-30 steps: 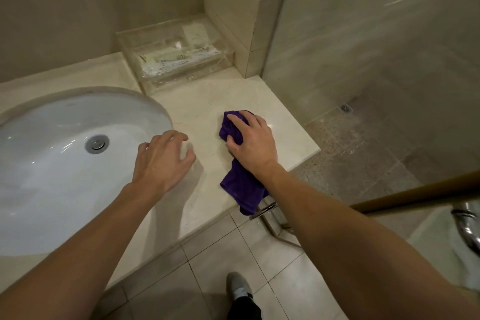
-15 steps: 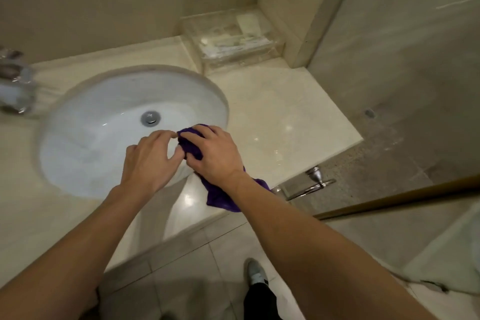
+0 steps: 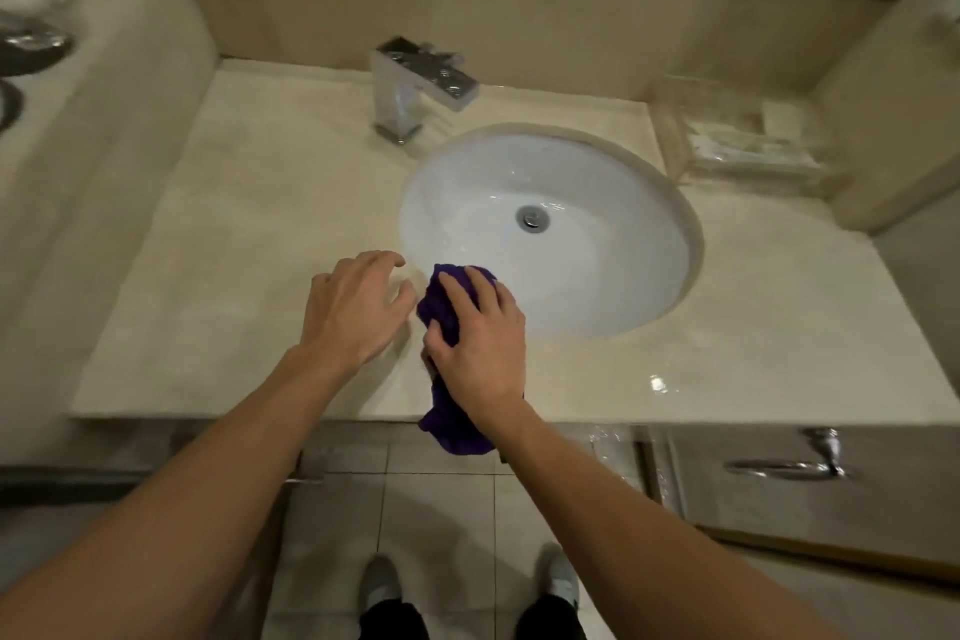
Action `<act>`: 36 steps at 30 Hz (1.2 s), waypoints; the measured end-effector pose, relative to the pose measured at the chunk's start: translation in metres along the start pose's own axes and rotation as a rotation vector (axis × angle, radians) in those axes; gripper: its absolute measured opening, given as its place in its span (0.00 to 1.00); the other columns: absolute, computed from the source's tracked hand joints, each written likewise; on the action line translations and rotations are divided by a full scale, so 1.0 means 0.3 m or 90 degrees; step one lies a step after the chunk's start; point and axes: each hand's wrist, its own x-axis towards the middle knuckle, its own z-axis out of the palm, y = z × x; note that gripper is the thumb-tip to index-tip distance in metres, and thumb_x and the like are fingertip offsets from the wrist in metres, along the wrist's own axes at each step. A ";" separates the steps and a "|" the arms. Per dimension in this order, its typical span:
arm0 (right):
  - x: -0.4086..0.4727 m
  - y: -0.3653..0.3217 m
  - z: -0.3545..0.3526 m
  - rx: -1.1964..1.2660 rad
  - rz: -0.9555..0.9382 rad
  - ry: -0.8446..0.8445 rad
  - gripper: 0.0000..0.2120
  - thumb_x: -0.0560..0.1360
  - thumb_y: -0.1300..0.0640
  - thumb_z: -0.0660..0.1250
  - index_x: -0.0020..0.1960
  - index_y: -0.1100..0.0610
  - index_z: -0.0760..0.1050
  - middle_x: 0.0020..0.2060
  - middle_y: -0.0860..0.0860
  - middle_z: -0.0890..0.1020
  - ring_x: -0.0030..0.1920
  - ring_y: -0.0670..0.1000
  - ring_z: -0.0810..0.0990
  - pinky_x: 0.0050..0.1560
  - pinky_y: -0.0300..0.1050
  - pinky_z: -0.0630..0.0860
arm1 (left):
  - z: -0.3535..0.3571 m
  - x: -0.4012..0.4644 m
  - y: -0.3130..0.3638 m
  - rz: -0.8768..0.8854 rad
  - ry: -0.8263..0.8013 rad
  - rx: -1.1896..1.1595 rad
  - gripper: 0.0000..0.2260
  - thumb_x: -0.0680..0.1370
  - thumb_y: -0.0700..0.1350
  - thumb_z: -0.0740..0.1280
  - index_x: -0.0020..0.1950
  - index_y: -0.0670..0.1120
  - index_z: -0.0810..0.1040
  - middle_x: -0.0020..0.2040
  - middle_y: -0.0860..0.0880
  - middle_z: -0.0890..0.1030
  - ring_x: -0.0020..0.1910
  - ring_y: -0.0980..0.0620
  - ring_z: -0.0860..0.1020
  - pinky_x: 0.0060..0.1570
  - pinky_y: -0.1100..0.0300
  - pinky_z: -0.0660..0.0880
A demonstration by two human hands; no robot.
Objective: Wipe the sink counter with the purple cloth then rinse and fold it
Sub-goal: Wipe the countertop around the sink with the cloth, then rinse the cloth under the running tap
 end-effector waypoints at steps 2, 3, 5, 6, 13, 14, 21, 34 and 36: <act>0.004 -0.078 0.043 0.011 0.012 0.004 0.28 0.76 0.46 0.64 0.75 0.47 0.69 0.76 0.50 0.69 0.76 0.57 0.64 0.75 0.55 0.64 | -0.016 -0.022 -0.071 -0.020 0.014 -0.005 0.19 0.82 0.51 0.59 0.70 0.48 0.75 0.70 0.49 0.76 0.67 0.45 0.74 0.65 0.46 0.68; 0.006 -0.118 0.066 0.017 0.008 0.003 0.28 0.76 0.47 0.64 0.76 0.48 0.68 0.76 0.50 0.69 0.76 0.57 0.64 0.75 0.55 0.64 | -0.023 -0.031 -0.100 -0.030 0.020 -0.004 0.19 0.82 0.51 0.59 0.70 0.48 0.75 0.70 0.48 0.77 0.67 0.45 0.74 0.65 0.46 0.69; 0.010 -0.194 0.113 0.025 -0.025 -0.010 0.27 0.77 0.48 0.64 0.75 0.48 0.69 0.76 0.51 0.69 0.76 0.57 0.64 0.76 0.56 0.63 | -0.038 -0.045 -0.147 -0.053 0.036 -0.010 0.19 0.82 0.51 0.59 0.71 0.48 0.74 0.70 0.48 0.77 0.67 0.45 0.74 0.65 0.46 0.68; 0.014 -0.229 0.135 0.030 -0.052 -0.021 0.26 0.77 0.49 0.64 0.75 0.48 0.69 0.76 0.51 0.70 0.76 0.57 0.65 0.76 0.56 0.62 | -0.046 -0.047 -0.168 -0.066 0.051 -0.017 0.18 0.82 0.51 0.60 0.70 0.48 0.75 0.69 0.48 0.77 0.67 0.45 0.75 0.65 0.46 0.69; 0.132 -0.298 0.208 0.040 -0.215 -0.092 0.27 0.77 0.49 0.66 0.75 0.46 0.68 0.74 0.50 0.71 0.73 0.56 0.66 0.75 0.55 0.63 | -0.098 -0.051 -0.270 -0.086 0.132 -0.049 0.16 0.81 0.49 0.61 0.66 0.48 0.76 0.62 0.47 0.81 0.60 0.44 0.78 0.60 0.45 0.73; 0.160 -0.292 0.211 0.040 -0.225 -0.101 0.27 0.77 0.48 0.67 0.75 0.46 0.69 0.74 0.50 0.71 0.73 0.56 0.67 0.75 0.55 0.64 | -0.104 -0.050 -0.280 -0.089 0.126 -0.051 0.16 0.81 0.49 0.61 0.67 0.48 0.76 0.62 0.47 0.81 0.60 0.44 0.77 0.61 0.45 0.72; 0.283 -0.283 0.190 -0.013 -0.176 -0.147 0.30 0.76 0.49 0.67 0.77 0.46 0.65 0.75 0.51 0.68 0.73 0.59 0.66 0.74 0.56 0.63 | -0.140 0.010 -0.296 -0.078 -0.006 -0.029 0.20 0.81 0.52 0.60 0.72 0.50 0.72 0.69 0.48 0.77 0.66 0.45 0.75 0.63 0.46 0.71; 0.392 -0.235 -0.041 0.227 0.096 -0.242 0.22 0.72 0.57 0.69 0.66 0.53 0.79 0.53 0.49 0.82 0.52 0.51 0.79 0.56 0.41 0.72 | -0.189 0.135 -0.113 -0.064 -0.225 -0.308 0.26 0.78 0.43 0.65 0.76 0.51 0.65 0.66 0.46 0.76 0.58 0.51 0.75 0.54 0.58 0.74; 0.409 -0.185 -0.110 0.371 0.242 -0.186 0.19 0.72 0.60 0.71 0.62 0.53 0.82 0.49 0.48 0.85 0.52 0.51 0.82 0.54 0.42 0.76 | -0.194 0.147 -0.068 -0.138 -0.281 -0.456 0.34 0.76 0.44 0.70 0.79 0.53 0.60 0.69 0.47 0.73 0.62 0.51 0.75 0.50 0.61 0.74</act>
